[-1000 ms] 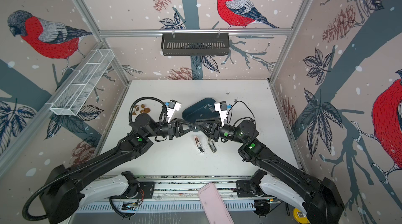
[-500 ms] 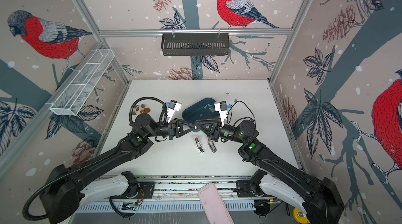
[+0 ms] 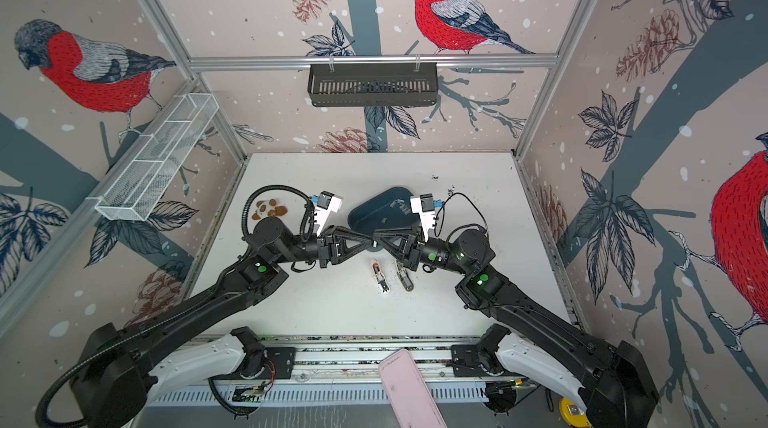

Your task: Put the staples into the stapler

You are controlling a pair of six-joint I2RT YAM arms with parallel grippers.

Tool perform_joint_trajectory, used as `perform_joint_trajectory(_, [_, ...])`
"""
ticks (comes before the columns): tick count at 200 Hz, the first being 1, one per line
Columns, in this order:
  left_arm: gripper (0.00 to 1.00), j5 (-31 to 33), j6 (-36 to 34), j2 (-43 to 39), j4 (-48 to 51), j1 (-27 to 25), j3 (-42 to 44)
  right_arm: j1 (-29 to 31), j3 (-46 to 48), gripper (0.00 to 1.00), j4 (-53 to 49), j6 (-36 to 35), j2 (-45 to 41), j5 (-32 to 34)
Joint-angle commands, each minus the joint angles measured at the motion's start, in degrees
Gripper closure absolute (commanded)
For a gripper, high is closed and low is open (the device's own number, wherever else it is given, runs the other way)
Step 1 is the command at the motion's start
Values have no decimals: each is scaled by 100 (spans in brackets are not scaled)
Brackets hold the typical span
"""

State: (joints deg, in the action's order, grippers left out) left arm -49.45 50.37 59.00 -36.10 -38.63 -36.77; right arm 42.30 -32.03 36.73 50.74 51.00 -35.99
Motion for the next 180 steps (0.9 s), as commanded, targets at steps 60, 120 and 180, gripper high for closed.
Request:
perform_joint_trajectory(60, [24,729,-2235,-1361,3775,590,-437,1098,-539,85,-3474,-1857,-63,2841])
perform_joint_trajectory(120, [3,1448,-3680,-2001,5005,585,-808,2586,-747,85,-4250,-1848,1130,5458])
perform_joint_trajectory(180, [3,1622,-3906,-2242,4890,613,-725,2801,-1041,86,-4524,-1655,2220,5855])
